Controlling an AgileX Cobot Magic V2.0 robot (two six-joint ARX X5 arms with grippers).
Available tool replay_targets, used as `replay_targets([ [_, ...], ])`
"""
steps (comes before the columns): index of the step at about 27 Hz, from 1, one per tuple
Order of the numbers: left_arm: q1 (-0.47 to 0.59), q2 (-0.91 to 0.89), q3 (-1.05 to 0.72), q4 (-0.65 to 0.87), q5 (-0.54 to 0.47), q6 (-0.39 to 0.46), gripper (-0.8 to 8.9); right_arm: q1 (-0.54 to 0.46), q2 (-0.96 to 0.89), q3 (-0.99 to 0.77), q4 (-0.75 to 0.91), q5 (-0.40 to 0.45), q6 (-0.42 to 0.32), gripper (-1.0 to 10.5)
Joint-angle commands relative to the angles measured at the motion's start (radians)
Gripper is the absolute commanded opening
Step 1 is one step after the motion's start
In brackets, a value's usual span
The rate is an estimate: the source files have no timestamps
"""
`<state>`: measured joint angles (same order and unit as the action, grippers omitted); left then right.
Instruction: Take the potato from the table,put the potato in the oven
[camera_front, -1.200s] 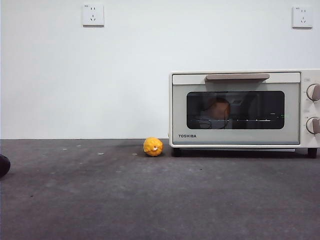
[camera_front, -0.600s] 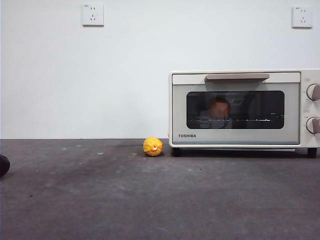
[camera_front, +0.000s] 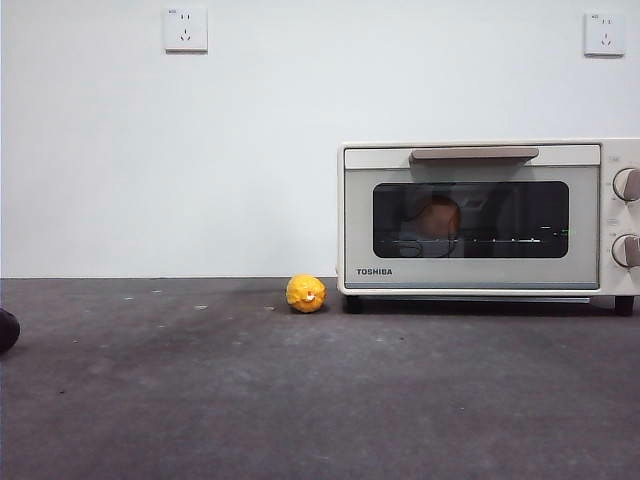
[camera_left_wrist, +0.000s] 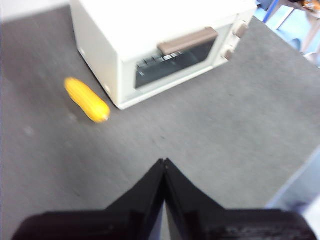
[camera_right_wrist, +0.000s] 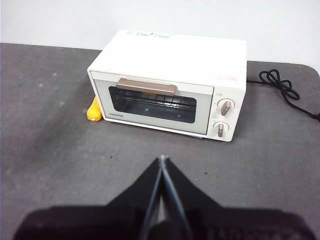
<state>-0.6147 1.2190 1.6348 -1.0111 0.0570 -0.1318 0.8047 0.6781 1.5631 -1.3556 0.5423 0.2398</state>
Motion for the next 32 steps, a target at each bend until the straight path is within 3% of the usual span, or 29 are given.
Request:
replay_targets([
  [1, 0.043, 0.007, -0.001, 0.018, -0.049, 0.163, -0.04, 0.001, -0.001, -0.006, -0.021, 0.0, 0.011, 0.0],
  [5, 0.122, 0.007, -0.003, 0.047, -0.047, 0.327, -0.04, 0.001, -0.001, -0.006, -0.021, 0.001, 0.011, 0.0],
  [11, 0.306, -0.006, -0.005, 0.109, 0.083, 0.379, -0.04, 0.001, 0.003, -0.006, -0.021, 0.0, 0.011, 0.0],
  [14, 0.407, -0.026, -0.006, 0.117, 0.151, 0.444, -0.04, 0.001, 0.005, -0.006, -0.021, 0.001, 0.011, 0.0],
  [20, 0.556, -0.128, -0.077, 0.158, 0.183, 0.555, -0.04, 0.001, 0.005, -0.006, -0.021, 0.001, 0.011, 0.0],
  [27, 0.669, -0.342, -0.438, 0.423, 0.183, 0.584, -0.04, 0.001, 0.005, -0.006, -0.021, 0.0, 0.011, 0.0],
  [32, 0.708, -0.528, -0.819, 0.72, 0.187, 0.512, -0.04, 0.001, 0.006, -0.006, -0.021, 0.001, 0.011, 0.0],
])
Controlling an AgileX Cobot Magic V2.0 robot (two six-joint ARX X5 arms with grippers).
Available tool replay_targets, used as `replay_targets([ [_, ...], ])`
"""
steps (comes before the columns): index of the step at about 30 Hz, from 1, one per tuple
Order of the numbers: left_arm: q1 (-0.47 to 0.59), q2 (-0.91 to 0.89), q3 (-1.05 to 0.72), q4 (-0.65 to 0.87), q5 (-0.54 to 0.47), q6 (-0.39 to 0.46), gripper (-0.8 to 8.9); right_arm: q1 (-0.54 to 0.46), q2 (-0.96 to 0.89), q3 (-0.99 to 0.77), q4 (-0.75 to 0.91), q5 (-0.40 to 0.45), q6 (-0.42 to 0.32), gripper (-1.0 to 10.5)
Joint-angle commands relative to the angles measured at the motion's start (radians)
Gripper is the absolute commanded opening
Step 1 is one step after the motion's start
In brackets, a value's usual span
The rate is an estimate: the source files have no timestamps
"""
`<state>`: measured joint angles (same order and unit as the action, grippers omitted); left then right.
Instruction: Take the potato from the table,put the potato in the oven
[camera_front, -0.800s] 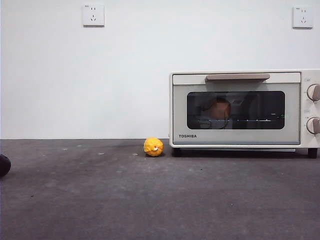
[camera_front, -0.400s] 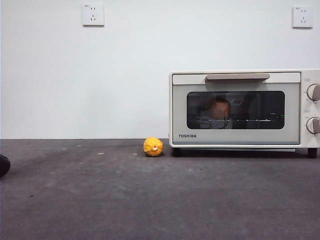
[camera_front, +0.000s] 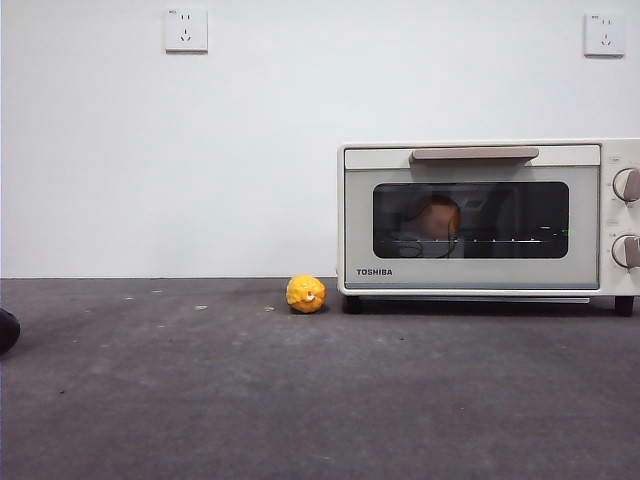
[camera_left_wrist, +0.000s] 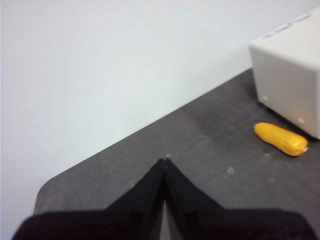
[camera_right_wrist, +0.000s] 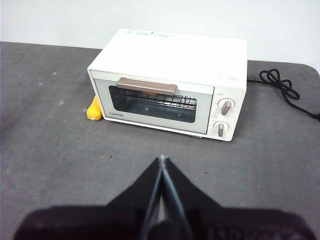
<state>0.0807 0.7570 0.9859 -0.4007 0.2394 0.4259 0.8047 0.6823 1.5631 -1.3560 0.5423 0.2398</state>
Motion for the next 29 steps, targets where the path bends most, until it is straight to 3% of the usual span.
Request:
replay_targets([
  [1, 0.019, -0.103, -0.247, 0.158, 0.004, -0.073, -0.04, 0.001, 0.002, -0.006, -0.021, 0.001, 0.011, 0.0],
  [11, 0.021, -0.412, -0.763, 0.378, -0.004, -0.272, -0.04, 0.001, 0.002, -0.006, -0.021, 0.001, 0.011, 0.0],
  [14, -0.002, -0.494, -0.837, 0.381, -0.013, -0.278, -0.04, 0.001, 0.002, -0.006, -0.021, 0.001, 0.011, 0.0],
  [21, -0.06, -0.652, -0.962, 0.38, -0.201, -0.366, -0.04, 0.001, 0.002, -0.006, -0.021, 0.001, 0.011, 0.0],
  [29, -0.066, -0.753, -0.979, 0.223, -0.214, -0.364, -0.04, 0.001, 0.002, -0.006, -0.021, 0.001, 0.011, 0.0],
])
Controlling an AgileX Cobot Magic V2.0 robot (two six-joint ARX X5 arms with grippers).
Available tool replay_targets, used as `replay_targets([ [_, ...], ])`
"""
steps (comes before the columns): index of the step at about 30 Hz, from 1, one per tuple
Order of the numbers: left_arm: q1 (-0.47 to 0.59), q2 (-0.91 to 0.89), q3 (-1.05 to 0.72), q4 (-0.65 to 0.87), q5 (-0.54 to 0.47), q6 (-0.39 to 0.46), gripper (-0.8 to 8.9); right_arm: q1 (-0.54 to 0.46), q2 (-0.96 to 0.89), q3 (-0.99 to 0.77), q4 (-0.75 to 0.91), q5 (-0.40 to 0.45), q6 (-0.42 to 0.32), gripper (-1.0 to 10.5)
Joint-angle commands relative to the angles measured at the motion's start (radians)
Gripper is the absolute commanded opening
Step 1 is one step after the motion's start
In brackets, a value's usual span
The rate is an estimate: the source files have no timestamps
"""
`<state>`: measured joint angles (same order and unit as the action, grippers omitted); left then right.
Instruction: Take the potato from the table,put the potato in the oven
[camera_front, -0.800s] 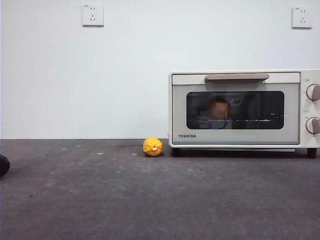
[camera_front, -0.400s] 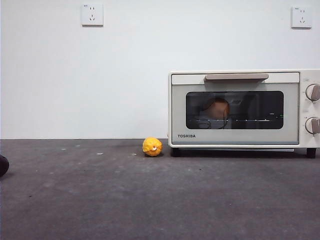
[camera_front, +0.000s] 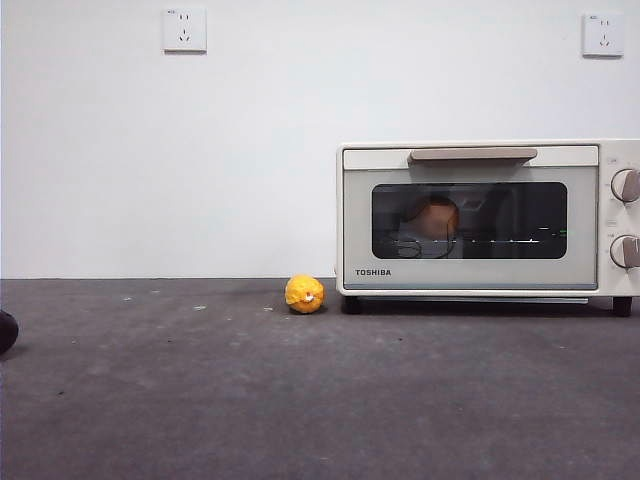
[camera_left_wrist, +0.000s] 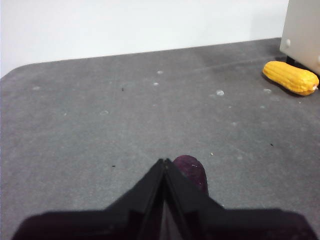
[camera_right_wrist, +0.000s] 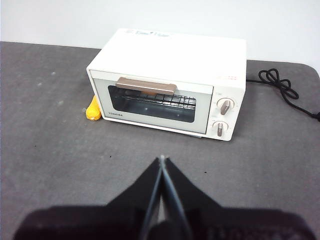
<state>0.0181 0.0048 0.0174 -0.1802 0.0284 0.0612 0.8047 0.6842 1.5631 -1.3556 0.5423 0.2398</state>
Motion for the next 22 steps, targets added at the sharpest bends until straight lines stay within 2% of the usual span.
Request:
replay_targets([
  [1, -0.003, -0.001, -0.01, 0.003, -0.003, 0.001, -0.04, 0.001, 0.0, -0.006, -0.021, 0.0, 0.011, 0.0],
  [22, -0.005, 0.021, -0.01, 0.016, 0.005, -0.009, -0.04, 0.001, 0.0, -0.006, -0.021, 0.001, 0.011, 0.0],
])
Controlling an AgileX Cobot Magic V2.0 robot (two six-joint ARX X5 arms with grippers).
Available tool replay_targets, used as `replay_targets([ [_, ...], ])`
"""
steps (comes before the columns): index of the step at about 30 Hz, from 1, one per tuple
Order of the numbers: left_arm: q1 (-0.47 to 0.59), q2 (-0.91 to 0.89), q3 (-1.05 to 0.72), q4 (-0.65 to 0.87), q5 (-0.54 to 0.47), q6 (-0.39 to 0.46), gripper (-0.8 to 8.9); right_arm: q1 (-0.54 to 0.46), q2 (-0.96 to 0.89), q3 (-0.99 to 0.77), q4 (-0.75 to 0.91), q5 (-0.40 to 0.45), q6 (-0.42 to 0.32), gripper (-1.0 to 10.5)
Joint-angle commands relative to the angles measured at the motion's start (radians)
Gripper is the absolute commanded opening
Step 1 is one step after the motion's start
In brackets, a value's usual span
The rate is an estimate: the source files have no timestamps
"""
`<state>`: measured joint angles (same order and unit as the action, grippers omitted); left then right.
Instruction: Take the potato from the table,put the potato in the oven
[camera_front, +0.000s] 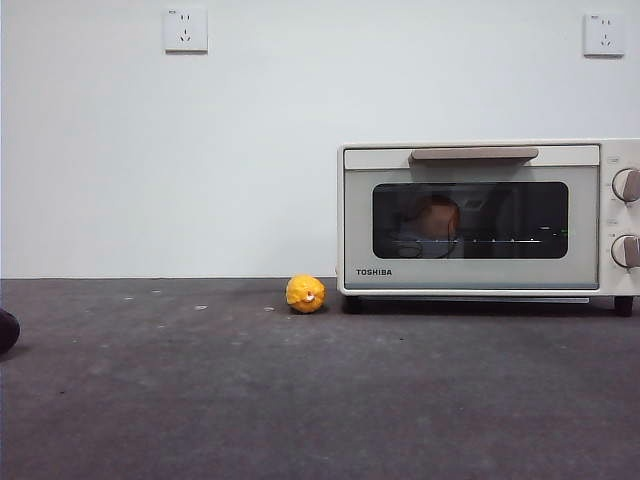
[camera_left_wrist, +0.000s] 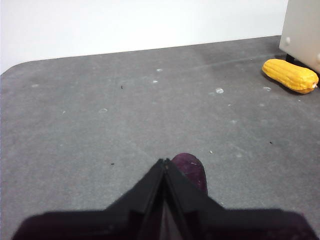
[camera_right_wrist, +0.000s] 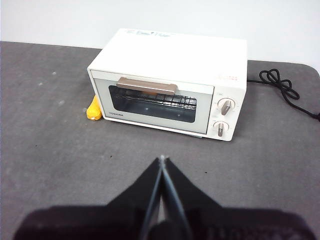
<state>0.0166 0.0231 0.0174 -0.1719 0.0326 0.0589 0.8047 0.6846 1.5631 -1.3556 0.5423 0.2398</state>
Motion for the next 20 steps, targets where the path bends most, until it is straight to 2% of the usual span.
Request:
replay_targets([
  [1, -0.003, 0.006, -0.01, 0.008, 0.0, -0.006, -0.04, 0.001, 0.0, -0.006, -0.021, 0.001, 0.011, 0.0],
  [13, -0.003, 0.032, -0.01, 0.008, 0.001, -0.006, -0.04, 0.0, 0.0, -0.006, -0.021, 0.001, 0.011, 0.0],
  [14, -0.003, 0.033, -0.01, 0.008, 0.0, -0.006, -0.04, -0.007, -0.001, -0.006, -0.021, 0.006, -0.014, 0.0],
  [16, -0.003, 0.035, -0.01, 0.008, 0.0, -0.006, -0.04, -0.034, -0.011, -0.006, -0.021, 0.015, -0.069, 0.0],
  [20, -0.003, 0.036, -0.01, 0.008, 0.0, -0.006, -0.04, -0.142, -0.015, -0.006, -0.02, 0.017, -0.083, 0.0],
])
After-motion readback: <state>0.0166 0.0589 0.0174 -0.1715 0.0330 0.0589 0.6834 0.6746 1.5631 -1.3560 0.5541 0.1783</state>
